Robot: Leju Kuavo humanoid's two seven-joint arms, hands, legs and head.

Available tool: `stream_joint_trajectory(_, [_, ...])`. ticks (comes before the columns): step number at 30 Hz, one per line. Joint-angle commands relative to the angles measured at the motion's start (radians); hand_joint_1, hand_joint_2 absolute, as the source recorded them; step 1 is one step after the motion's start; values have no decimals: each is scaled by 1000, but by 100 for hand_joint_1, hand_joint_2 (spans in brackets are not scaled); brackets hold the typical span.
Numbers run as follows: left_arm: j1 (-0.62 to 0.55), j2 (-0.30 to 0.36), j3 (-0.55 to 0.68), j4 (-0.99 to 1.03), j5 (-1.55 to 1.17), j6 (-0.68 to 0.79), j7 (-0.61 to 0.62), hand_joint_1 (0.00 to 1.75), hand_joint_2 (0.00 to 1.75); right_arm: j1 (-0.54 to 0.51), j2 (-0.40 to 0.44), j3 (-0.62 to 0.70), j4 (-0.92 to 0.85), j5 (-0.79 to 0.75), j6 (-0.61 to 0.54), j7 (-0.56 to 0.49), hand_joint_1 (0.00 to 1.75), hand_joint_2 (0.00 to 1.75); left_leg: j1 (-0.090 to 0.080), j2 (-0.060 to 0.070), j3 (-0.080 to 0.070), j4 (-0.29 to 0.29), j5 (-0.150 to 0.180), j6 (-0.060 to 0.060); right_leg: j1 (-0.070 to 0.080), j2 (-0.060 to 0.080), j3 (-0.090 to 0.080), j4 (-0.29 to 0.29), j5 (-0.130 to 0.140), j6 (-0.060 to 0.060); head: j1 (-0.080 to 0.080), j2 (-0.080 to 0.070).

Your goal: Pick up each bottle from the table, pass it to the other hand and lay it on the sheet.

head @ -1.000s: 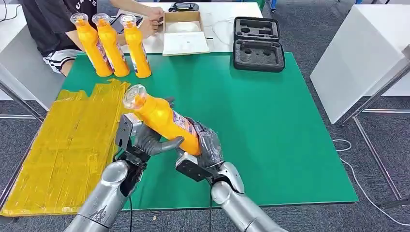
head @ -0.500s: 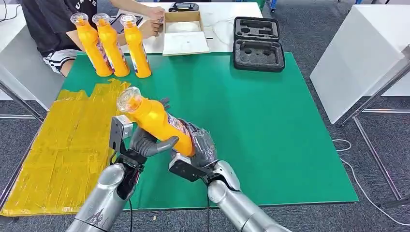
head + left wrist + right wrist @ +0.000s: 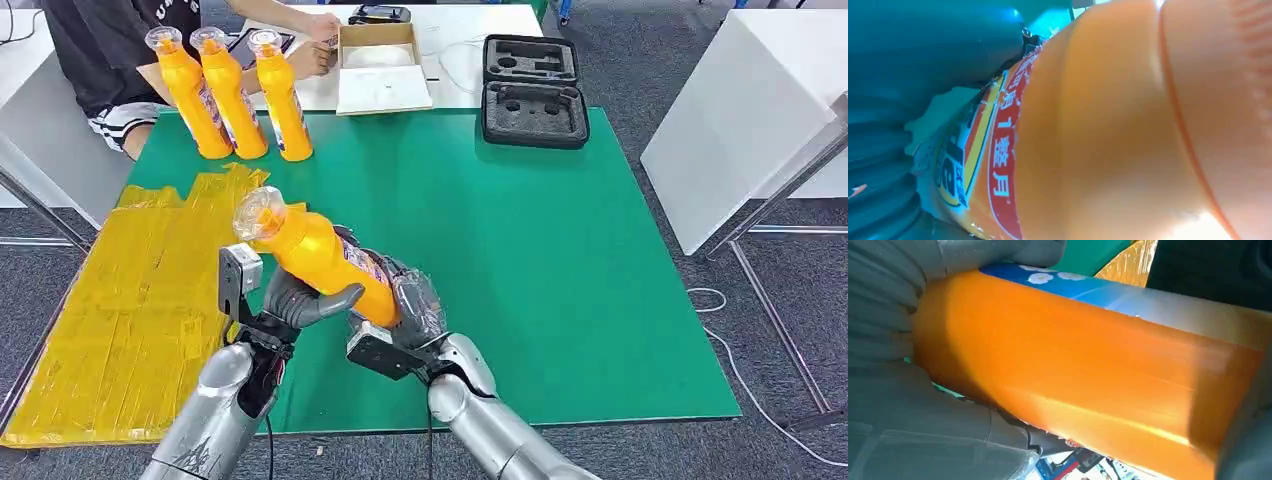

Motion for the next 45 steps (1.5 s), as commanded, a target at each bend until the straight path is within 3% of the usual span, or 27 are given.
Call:
stream_joint_trajectory(1, [-55, 6, -3, -18, 20, -1, -19, 175, 175, 29, -42, 21, -8, -6, 13, -5, 175, 175, 2, -2, 3, 1, -2, -2, 2, -4, 5, 0, -2, -1, 0, 0])
stream_joint_trajectory(12, [-43, 13, 30, -34, 28, 14, -28, 175, 175, 47, -62, -13, -73, -18, 7, -3, 175, 175, 2, -1, 5, 1, -3, -3, 2, -3, 7, -1, -3, -1, 0, 0])
stream_joint_trajectory(13, [-35, 14, 47, -44, 31, 26, -35, 175, 175, 54, -69, -27, -96, -30, 1, -6, 120, 175, 1, -1, 4, 0, -2, -3, 2, -3, 5, -1, -2, -1, 0, 0])
stream_joint_trajectory(14, [-26, 20, 68, -58, 34, 37, -38, 175, 175, 67, -82, -44, -136, -48, -6, -16, 0, 175, 1, -1, 2, 0, -1, -2, 1, -2, 3, -1, -1, -1, 0, 0])
stream_joint_trajectory(18, [-23, 56, 142, -76, 38, 88, -45, 175, 175, 131, -140, -91, -333, -108, 46, -25, 0, 175, 1, -1, 3, 1, -2, -3, 1, -2, 5, 0, -2, -1, 0, 0])
stream_joint_trajectory(20, [-34, 78, 163, -58, -121, 241, -60, 175, 175, 202, -174, -116, -478, -115, 112, -5, 0, 175, 1, -1, 4, 1, -3, -3, 1, -3, 5, 0, -3, -1, 0, 0])
stream_joint_trajectory(25, [-69, 83, 206, 15, -231, 335, -78, 175, 175, 279, -207, -174, -635, -199, 260, 33, 0, 175, 1, -3, 3, 2, -3, -3, 2, -5, 6, 1, -4, -1, 0, 0])
stream_joint_trajectory(28, [-91, 88, 215, 63, -287, 399, -94, 175, 175, 282, -198, -204, -652, -231, 304, 60, 0, 175, 1, -1, 2, 1, -2, -3, 1, -3, 3, 0, -2, -1, 0, 0])
stream_joint_trajectory(38, [-97, 88, 217, 74, -288, 398, -95, 175, 175, 275, -197, -210, -648, -235, 309, 62, 0, 175, 1, 0, 1, 0, -1, -2, 1, -1, 2, 0, -1, -1, 0, 0])
stream_joint_trajectory(40, [-97, 88, 217, 74, -288, 398, -95, 175, 175, 275, -197, -210, -648, -235, 309, 62, 0, 175, 2, 1, 7, 2, -5, -5, 2, -2, 9, 1, -5, -2, 0, 0])
stream_joint_trajectory(45, [-117, 87, 223, 119, -319, 443, -102, 175, 175, 255, -183, -239, -610, -295, 347, 88, 0, 175, 1, 0, 2, 0, -1, -2, 1, -1, 3, 0, -1, -1, 0, 0])
